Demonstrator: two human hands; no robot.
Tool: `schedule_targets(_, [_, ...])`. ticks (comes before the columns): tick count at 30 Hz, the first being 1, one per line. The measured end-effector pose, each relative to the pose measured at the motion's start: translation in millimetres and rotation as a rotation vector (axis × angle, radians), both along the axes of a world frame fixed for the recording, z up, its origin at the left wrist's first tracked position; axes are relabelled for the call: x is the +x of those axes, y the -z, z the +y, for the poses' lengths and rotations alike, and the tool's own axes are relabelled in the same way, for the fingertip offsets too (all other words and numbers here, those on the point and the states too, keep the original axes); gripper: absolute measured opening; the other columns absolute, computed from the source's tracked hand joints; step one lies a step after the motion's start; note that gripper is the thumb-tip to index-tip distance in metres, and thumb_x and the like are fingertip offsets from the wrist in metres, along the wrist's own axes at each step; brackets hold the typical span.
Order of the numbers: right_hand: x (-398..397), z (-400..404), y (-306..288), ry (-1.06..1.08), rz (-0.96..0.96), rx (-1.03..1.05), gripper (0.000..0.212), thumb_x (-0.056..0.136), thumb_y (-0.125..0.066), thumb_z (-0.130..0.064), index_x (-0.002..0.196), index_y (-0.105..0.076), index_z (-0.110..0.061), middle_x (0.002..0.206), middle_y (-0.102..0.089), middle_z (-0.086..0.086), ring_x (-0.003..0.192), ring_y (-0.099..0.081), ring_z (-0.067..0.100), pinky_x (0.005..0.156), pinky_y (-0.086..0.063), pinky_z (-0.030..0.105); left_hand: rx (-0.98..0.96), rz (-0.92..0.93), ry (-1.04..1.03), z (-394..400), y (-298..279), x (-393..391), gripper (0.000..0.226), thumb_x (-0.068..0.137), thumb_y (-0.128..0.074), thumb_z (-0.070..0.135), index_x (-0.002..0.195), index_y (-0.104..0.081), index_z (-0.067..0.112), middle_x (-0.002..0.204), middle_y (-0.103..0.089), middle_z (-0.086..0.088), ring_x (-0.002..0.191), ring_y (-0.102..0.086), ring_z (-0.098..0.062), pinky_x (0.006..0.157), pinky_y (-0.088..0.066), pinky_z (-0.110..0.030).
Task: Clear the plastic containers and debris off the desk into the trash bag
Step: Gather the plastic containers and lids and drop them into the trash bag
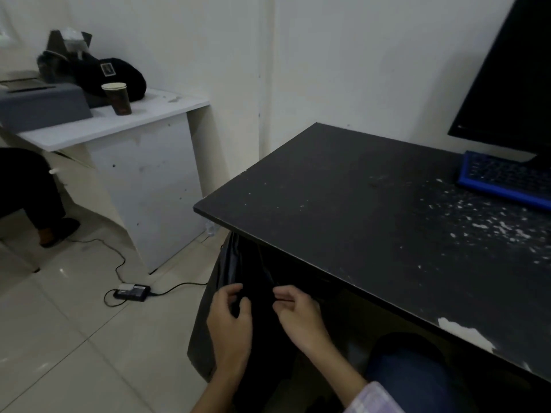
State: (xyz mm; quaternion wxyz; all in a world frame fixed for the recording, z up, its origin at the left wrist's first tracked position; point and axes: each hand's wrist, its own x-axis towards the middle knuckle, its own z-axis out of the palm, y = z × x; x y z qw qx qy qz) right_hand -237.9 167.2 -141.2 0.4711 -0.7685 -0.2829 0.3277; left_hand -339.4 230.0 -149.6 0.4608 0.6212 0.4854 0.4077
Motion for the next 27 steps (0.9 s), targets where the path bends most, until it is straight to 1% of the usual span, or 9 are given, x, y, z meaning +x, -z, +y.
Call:
schedule_targets(1, [-0.2,-9.3,-10.4,0.004,-0.04,0.019,0.027,0.091,-0.055,-0.015,0.114,-0.062,-0.027,0.107,-0.061,-0.013,0.09,-0.055,-0.01,0.063,-0.041,-0.001,0.039,-0.011,0.044,-3.0,-11.0,2.3,0.022,0.087,-0.057,0.004,0.098,-0.06,0.024,0.099,-0.063,0.002,0.096,-0.06,-0.014,0.084,-0.047,-0.029])
schedule_targets(3, [-3.0,-22.0,-31.1,-0.006,-0.108,0.046,0.026,0.091,-0.055,-0.017,0.114,-0.061,-0.029,0.106,-0.06,-0.017,0.088,-0.054,-0.012,0.059,-0.041,-0.002,0.118,-0.024,0.102,-7.5,-29.2,5.5,0.023,0.087,-0.058,0.005,0.095,-0.061,0.026,0.095,-0.064,0.006,0.093,-0.06,-0.008,0.081,-0.047,-0.024])
schedule_targets(7, [-2.1,-53.5,-75.6,0.047,-0.228,0.129,0.021,0.092,-0.056,-0.021,0.111,-0.062,-0.029,0.104,-0.06,-0.019,0.089,-0.056,-0.011,0.063,-0.042,-0.002,0.273,-0.06,0.212,-24.4,-64.7,18.6,0.026,0.086,-0.058,0.006,0.088,-0.06,0.032,0.088,-0.063,0.012,0.085,-0.059,0.002,0.074,-0.047,-0.018])
schedule_targets(10, [6.2,-78.5,-102.1,0.107,-0.335,0.183,0.02,0.091,-0.057,-0.02,0.107,-0.064,-0.028,0.101,-0.063,-0.017,0.089,-0.058,-0.01,0.067,-0.043,0.0,0.34,-0.106,0.302,-38.1,-86.3,34.3,0.022,0.085,-0.059,0.008,0.088,-0.062,0.029,0.086,-0.064,0.01,0.083,-0.059,0.002,0.073,-0.049,-0.019])
schedule_targets(12, [15.5,-96.8,-114.0,0.151,-0.402,0.194,0.018,0.09,-0.058,-0.021,0.105,-0.065,-0.029,0.098,-0.064,-0.018,0.088,-0.058,-0.011,0.069,-0.044,0.001,0.37,-0.103,0.383,-48.9,-96.9,48.9,0.019,0.085,-0.06,0.01,0.088,-0.063,0.028,0.086,-0.064,0.011,0.082,-0.059,0.002,0.07,-0.049,-0.016])
schedule_targets(16, [47.0,-140.1,-129.7,0.285,-0.509,0.15,0.016,0.088,-0.06,-0.023,0.1,-0.066,-0.032,0.092,-0.066,-0.019,0.085,-0.059,-0.01,0.067,-0.045,0.004,0.424,-0.039,0.566,-74.0,-114.6,89.3,0.018,0.084,-0.061,0.015,0.085,-0.063,0.033,0.084,-0.063,0.014,0.079,-0.059,0.003,0.064,-0.044,-0.012])
schedule_targets(20, [88.2,-191.9,-139.4,0.438,-0.516,0.07,0.016,0.087,-0.06,-0.022,0.097,-0.065,-0.034,0.09,-0.065,-0.017,0.081,-0.059,-0.009,0.059,-0.045,0.004,0.472,0.013,0.704,-100.0,-132.4,138.7,0.016,0.083,-0.063,0.017,0.081,-0.062,0.033,0.081,-0.062,0.014,0.076,-0.059,-0.001,0.063,-0.041,-0.015])
schedule_targets(22, [108.6,-222.0,-144.2,0.508,-0.504,0.03,0.015,0.088,-0.06,-0.024,0.096,-0.063,-0.037,0.091,-0.064,-0.018,0.08,-0.059,-0.008,0.054,-0.043,0.004,0.484,0.057,0.78,-117.5,-139.8,166.6,0.011,0.084,-0.063,0.02,0.084,-0.063,0.031,0.081,-0.062,0.013,0.076,-0.058,-0.001,0.061,-0.04,-0.014])
schedule_targets(27, [162.9,-290.9,-155.0,0.679,-0.54,-0.053,0.014,0.088,-0.061,-0.019,0.097,-0.065,-0.029,0.088,-0.062,-0.018,0.08,-0.056,-0.007,0.058,-0.039,0.004,0.445,0.12,0.974,-166.3,-155.8,242.0,0.005,0.087,-0.061,0.022,0.09,-0.063,0.025,0.083,-0.062,0.008,0.076,-0.057,-0.004,0.063,-0.042,-0.02])
